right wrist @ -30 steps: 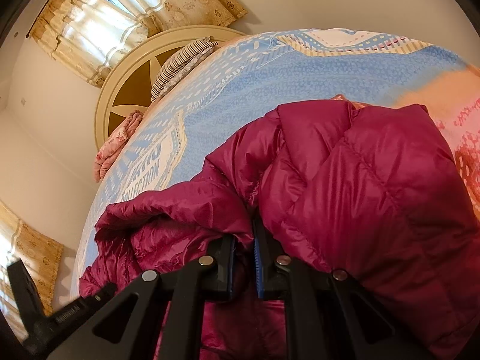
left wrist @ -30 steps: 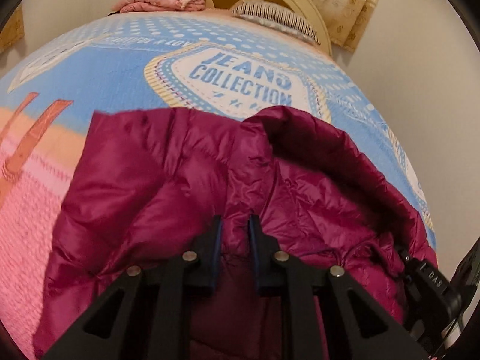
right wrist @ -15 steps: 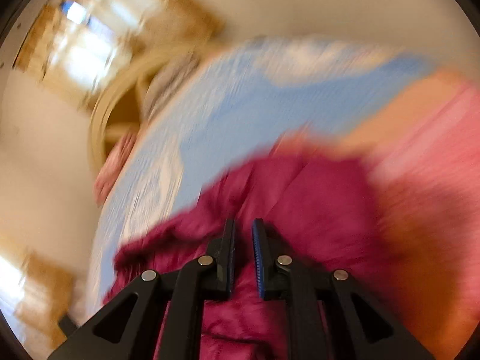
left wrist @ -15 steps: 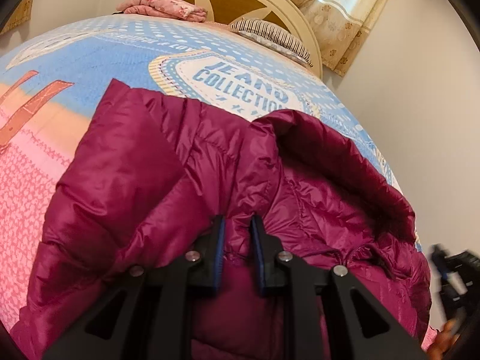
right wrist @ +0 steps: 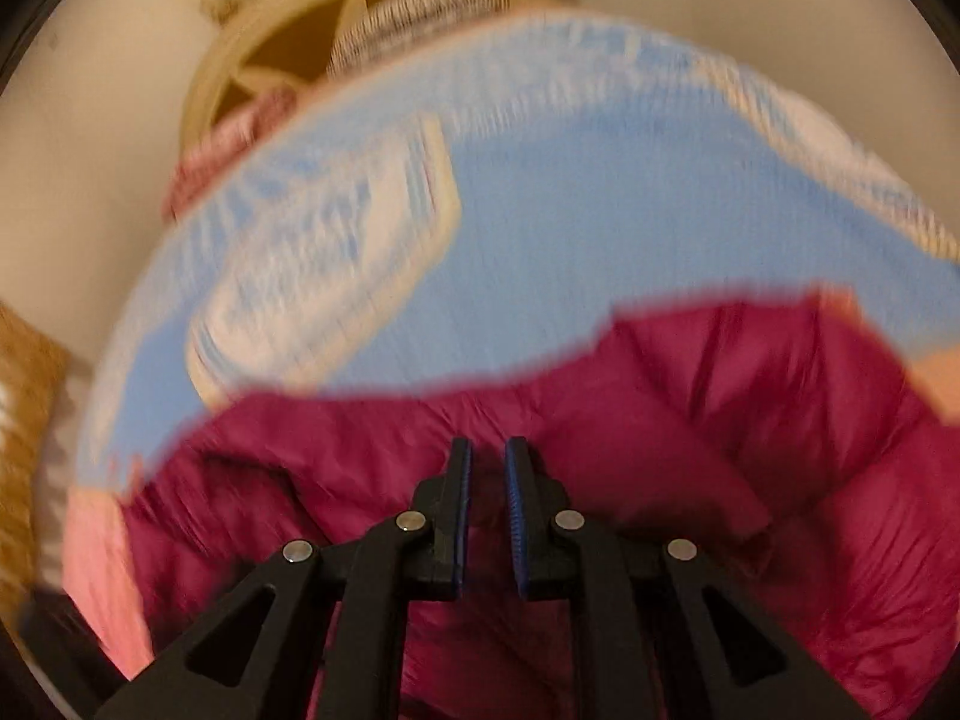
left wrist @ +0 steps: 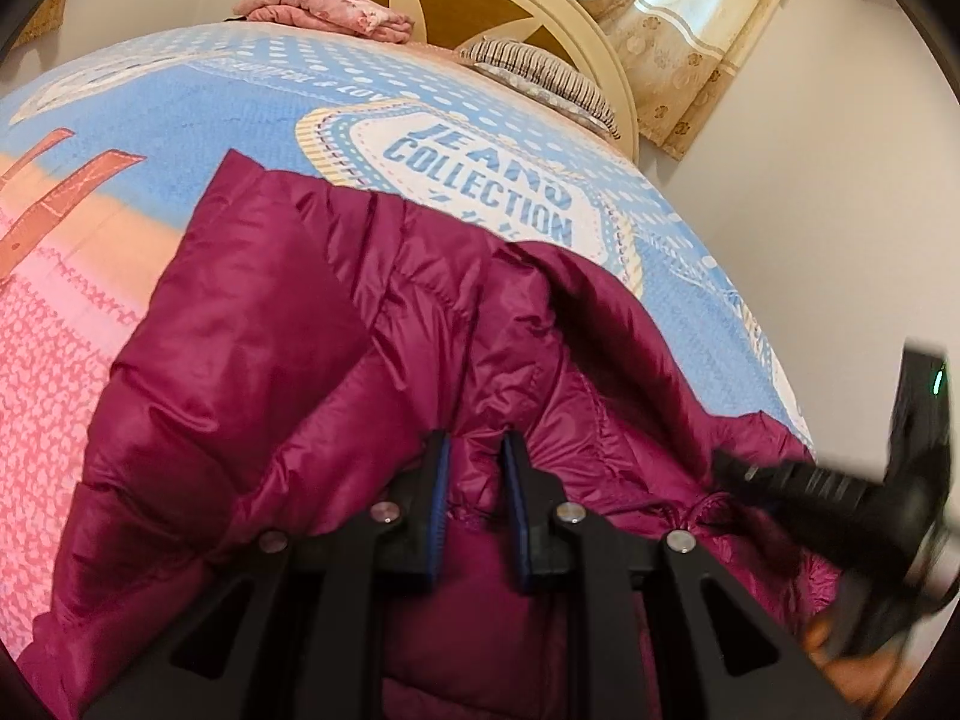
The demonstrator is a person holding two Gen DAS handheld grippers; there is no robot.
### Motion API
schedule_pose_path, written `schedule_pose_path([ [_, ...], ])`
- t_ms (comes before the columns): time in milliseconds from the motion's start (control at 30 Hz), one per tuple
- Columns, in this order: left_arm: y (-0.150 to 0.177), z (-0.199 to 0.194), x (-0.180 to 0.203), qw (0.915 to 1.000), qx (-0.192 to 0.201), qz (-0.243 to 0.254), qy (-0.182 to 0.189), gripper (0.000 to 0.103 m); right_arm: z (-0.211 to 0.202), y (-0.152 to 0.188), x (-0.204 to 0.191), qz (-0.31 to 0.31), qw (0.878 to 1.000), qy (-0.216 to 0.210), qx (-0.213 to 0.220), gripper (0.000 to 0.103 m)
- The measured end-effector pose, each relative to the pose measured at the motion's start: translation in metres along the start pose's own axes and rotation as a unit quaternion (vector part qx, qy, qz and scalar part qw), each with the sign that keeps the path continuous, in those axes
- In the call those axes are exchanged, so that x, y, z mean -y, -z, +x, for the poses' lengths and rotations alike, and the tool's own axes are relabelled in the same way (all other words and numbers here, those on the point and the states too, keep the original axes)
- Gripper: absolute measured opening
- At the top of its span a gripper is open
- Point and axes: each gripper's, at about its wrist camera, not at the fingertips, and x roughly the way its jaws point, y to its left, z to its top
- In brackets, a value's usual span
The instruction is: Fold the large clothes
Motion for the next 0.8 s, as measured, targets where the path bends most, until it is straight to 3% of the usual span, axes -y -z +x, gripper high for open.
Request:
schedule_pose_path([
  [100,-0.001,-0.004,0.002,0.9999,-0.007,0.006,0.007,0.023,0.000,0.012,0.011,-0.011,0.999,-0.033,0.040,0.011],
  [167,-0.001,-0.014,0.009,0.9994,-0.013,0.032,-0.003,0.024,0.000,0.014,0.011,-0.016,0.998,-0.027,0.054,0.011],
  [233,-0.004,-0.038,0.018,0.9979,0.004,0.064,-0.012,0.027,0.000,0.016,0.002,-0.039,0.997,-0.003,0.062,0.011],
  [367,-0.030,-0.063,0.033,0.9959,0.039,0.082,0.002,0.053,-0.003,0.015,0.000,-0.052,0.996,0.012,0.066,0.011],
  [433,-0.058,-0.063,0.051,0.9936,0.062,0.095,-0.003,0.057,-0.005,0.015,0.002,-0.050,0.996,0.009,0.068,0.011],
  [500,-0.077,-0.052,0.068,0.9909,0.073,0.113,-0.011,0.067,-0.006,0.015,0.003,-0.049,0.996,0.007,0.070,0.011],
  [567,-0.089,-0.029,0.081,0.9888,0.062,0.133,-0.026,0.069,-0.007,0.017,0.004,-0.048,0.996,0.005,0.071,0.011],
  [633,-0.091,-0.001,0.084,0.9875,0.040,0.139,-0.064,0.069,-0.006,0.017,0.004,-0.045,0.996,0.000,0.072,0.011],
  [733,-0.078,0.038,0.062,0.9839,-0.028,0.121,-0.128,0.068,-0.006,0.017,0.008,-0.036,0.997,-0.014,0.072,0.011],
  [800,-0.063,0.045,0.042,0.9855,-0.049,0.095,-0.131,0.068,-0.007,0.017,0.010,-0.032,0.997,-0.020,0.073,0.011],
])
